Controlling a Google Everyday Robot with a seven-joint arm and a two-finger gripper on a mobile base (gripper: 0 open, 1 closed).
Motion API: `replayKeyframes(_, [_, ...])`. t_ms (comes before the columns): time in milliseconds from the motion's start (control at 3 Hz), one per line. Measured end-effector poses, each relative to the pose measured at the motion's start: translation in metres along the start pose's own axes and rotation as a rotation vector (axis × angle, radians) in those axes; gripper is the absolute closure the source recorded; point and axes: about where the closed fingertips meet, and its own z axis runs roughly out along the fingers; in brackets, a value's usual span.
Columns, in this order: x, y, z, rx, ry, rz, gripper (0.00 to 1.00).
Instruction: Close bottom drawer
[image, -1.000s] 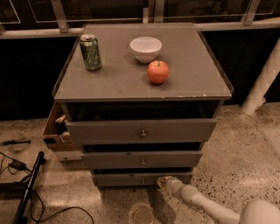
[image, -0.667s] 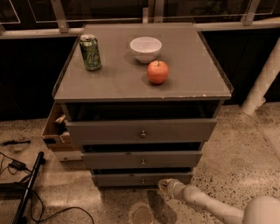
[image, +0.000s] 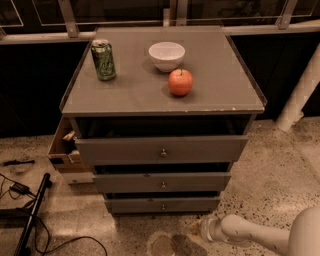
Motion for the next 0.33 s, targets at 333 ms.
replayKeyframes(333, [-0.0069, 0.0188, -0.0017, -0.069, -0.020, 0.009, 0.81])
